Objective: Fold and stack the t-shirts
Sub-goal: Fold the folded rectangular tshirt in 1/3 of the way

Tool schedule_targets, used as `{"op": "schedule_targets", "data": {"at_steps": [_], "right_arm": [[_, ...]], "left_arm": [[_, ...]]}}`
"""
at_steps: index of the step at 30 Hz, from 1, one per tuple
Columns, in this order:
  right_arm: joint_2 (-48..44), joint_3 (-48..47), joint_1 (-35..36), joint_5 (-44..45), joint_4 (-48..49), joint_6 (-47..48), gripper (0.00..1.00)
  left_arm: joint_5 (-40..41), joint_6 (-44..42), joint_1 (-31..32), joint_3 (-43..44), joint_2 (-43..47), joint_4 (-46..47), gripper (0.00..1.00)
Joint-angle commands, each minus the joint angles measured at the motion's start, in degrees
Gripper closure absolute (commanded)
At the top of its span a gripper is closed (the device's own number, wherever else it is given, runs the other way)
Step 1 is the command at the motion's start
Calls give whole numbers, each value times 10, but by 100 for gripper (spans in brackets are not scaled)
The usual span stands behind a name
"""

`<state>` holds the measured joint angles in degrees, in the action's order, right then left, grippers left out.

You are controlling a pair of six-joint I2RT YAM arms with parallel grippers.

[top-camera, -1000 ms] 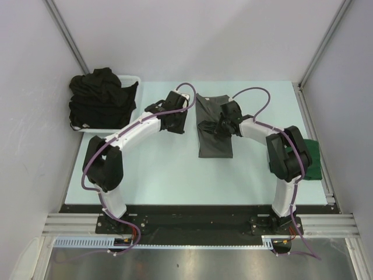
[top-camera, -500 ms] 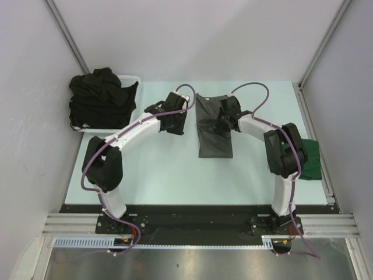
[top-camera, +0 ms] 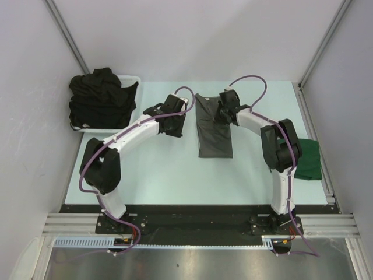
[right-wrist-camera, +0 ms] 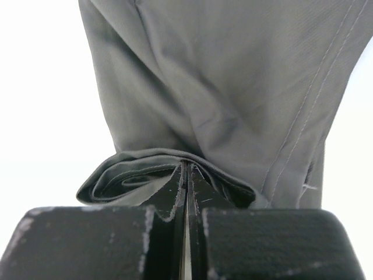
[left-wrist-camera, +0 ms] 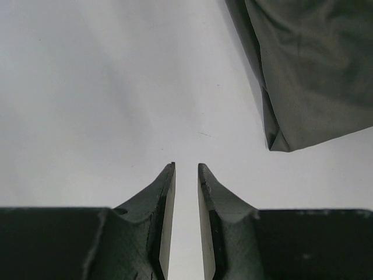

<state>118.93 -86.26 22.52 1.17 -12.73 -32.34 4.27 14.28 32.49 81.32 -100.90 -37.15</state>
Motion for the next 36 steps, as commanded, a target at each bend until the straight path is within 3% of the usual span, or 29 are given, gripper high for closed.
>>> {"op": "schedule_targets", "data": {"at_steps": [1,8,24,36], "right_arm": [[13,-22,-6,16,7,33,100],[-10,-5,-19,40,-2,71,100],[-42,7,-42,7,-29,86,100],[-63,12,-46,38,-10,112,100]], "left_arm": [[-8,-9,-3,-3,33,11,74],[-12,-9,-3,5,33,8,74],[-30,-9,-3,58,10,-4,73],[-28,-7,-3,45,33,-9,73]]}}
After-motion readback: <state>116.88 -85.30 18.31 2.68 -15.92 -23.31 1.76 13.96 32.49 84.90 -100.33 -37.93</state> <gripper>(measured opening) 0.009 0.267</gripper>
